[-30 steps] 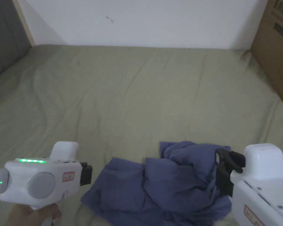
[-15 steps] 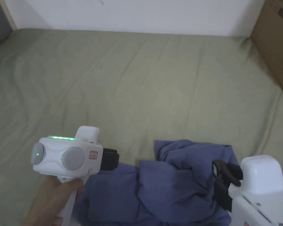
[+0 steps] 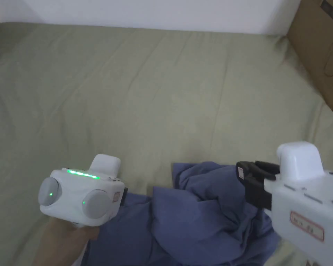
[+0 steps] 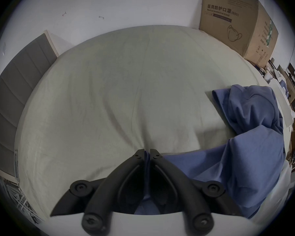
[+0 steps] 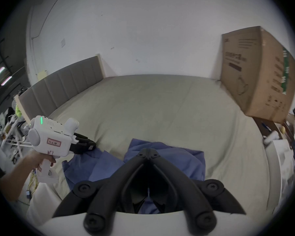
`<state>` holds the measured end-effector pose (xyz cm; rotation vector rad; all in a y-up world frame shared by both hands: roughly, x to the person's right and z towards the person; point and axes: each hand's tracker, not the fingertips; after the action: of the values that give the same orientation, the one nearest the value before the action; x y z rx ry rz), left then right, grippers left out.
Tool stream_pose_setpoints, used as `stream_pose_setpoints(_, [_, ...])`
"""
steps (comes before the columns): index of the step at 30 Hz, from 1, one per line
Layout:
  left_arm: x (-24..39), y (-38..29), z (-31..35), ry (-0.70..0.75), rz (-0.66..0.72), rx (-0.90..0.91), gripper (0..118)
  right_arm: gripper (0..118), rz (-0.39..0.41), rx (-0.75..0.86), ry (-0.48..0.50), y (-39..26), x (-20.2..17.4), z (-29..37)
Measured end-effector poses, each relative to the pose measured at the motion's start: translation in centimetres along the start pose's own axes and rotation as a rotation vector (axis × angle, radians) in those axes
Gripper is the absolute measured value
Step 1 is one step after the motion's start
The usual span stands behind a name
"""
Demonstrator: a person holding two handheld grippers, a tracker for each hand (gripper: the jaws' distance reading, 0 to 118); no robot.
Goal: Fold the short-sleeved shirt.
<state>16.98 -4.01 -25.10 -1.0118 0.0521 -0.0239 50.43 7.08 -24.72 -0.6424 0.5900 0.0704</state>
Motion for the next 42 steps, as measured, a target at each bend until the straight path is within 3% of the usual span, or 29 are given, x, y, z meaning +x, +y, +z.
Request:
stream_pose_setpoints(1, [0.3,0.0,0.4,-0.001,-0.001,0.008,3,1,0.007,-0.016,0.024,0.9,0.5,-0.6])
stream_pose_setpoints(3, [-0.2,0.1,1.4,-0.010,0.009,0.027,3,23,0.088,-0.058,0.028,3.4,1.1,-1.9])
stream_pose_setpoints(4, [-0.4,0.1,1.9,-0.015,0.015,0.036,3,39,0.119,-0.048,0.019,4.4,1.2,-2.4])
stream_pose_setpoints(6, [-0.4,0.1,2.9,-0.029,0.028,0.058,2,85,0.184,-0.076,0.074,6.4,1.7,-4.2])
stream_pose_setpoints(7, [-0.5,0.1,3.4,-0.040,0.034,0.064,2,99,0.206,-0.118,0.113,7.2,2.0,-5.5])
stream_pose_setpoints(8, [-0.7,0.0,3.9,-0.073,0.045,0.082,2,104,0.218,-0.164,0.139,7.8,2.3,-6.6])
stream_pose_setpoints(14, [-0.1,-0.3,5.5,-0.078,0.040,0.109,2,101,0.218,-0.505,0.175,8.2,3.3,-16.8])
stream_pose_setpoints(16, [-0.2,-0.5,5.8,-0.084,0.040,0.111,2,96,0.270,-0.617,0.160,7.2,3.4,-19.8])
stream_pose_setpoints(18, [-0.1,-0.6,6.0,-0.090,0.042,0.113,2,88,0.303,-0.673,0.148,5.6,3.4,-21.9])
stream_pose_setpoints(21, [-0.1,-0.5,5.7,-0.096,0.055,0.103,2,87,0.275,-0.735,0.130,3.4,3.2,-23.8])
stream_pose_setpoints(24, [0.1,-0.6,5.7,-0.091,0.049,0.096,2,80,0.314,-0.683,0.110,3.7,2.3,-22.4])
stream_pose_setpoints(25, [0.1,-0.6,5.8,-0.088,0.043,0.099,2,68,0.328,-0.686,0.120,4.0,2.2,-22.1])
stream_pose_setpoints(28, [0.4,-0.4,6.0,-0.085,0.039,0.096,2,6,0.374,-0.701,0.099,4.1,1.7,-20.9])
stream_pose_setpoints(31, [0.2,-0.4,6.4,-0.090,0.057,0.099,2,6,0.319,-0.680,0.082,3.7,1.9,-19.2])
stream_pose_setpoints(35, [-0.2,0.0,7.9,-0.078,0.064,0.110,2,6,0.098,-0.544,0.095,5.2,4.4,-14.6])
stream_pose_setpoints(42, [-3.6,2.1,12.9,0.045,0.105,0.227,2,6,0.033,-0.271,-0.032,12.6,9.5,-2.1])
